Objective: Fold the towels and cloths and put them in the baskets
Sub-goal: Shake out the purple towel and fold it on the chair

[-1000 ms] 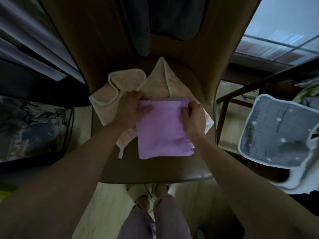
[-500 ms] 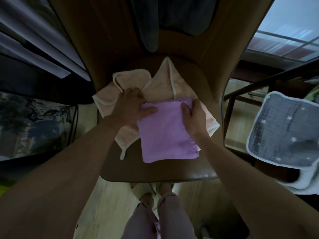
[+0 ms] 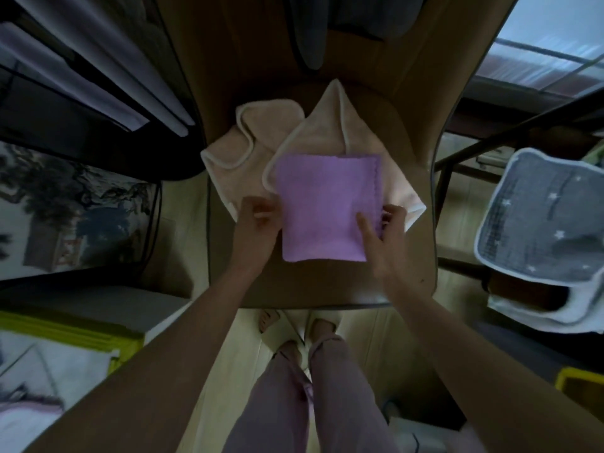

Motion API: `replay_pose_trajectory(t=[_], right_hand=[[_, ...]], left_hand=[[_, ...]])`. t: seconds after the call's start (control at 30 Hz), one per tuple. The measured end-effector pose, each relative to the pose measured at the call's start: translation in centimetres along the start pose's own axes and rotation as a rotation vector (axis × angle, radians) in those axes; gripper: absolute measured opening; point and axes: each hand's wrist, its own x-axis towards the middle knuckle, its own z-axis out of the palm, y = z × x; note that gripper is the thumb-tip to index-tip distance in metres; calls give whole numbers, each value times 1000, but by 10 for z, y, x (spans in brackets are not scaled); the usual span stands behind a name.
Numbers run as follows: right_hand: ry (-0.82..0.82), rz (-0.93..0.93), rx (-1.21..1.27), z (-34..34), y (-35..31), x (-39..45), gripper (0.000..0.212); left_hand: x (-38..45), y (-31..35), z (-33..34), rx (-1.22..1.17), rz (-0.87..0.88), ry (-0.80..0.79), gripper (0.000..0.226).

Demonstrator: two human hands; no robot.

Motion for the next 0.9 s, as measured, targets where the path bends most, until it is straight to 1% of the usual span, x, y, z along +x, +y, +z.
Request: replay_pose_trajectory(t=[0.07, 0.1, 0.2, 0.27, 0.37, 0.43, 0.5, 0.57, 0.6, 0.67, 0.73, 0.8, 0.9], right_hand=[[146, -24, -126, -1, 11, -12, 38], [167, -19, -162, -1, 12, -16, 35], [82, 24, -234, 1, 9, -17, 30], [111, -38, -333, 2, 5, -14, 26], [180, -201, -421, 2, 1, -10, 22], [186, -277, -410, 3, -2, -8, 21], [161, -280, -322, 5, 0, -4, 18], [177, -243, -223, 7, 5, 2, 15], [202, -217, -190, 8, 7, 4, 14], [246, -185, -145, 7, 8, 7, 19], [268, -207, -148, 4, 8, 8, 17], [286, -232, -151, 1, 8, 10, 12], [266, -237, -218, -3, 16, 11, 14]], left_hand=[[-20, -20, -2, 36, 24, -115, 23], [-26, -31, -2, 54, 53, -166, 25], [-39, -51, -2, 97, 206, -273, 36], [-39, -59, -4, 243, 356, -281, 42], [-32, -61, -4, 454, 540, -197, 45], [-25, -57, 0, 533, 658, -138, 43], [-15, -55, 4, 606, 736, -143, 38], [-6, -57, 5, 650, 779, -193, 33], [-2, -58, 5, 633, 787, -215, 32], [6, -59, 2, 566, 772, -259, 34], [13, -58, -3, 554, 759, -315, 41], [19, -57, -7, 605, 774, -391, 48], [17, -52, -5, 787, 798, -495, 58]])
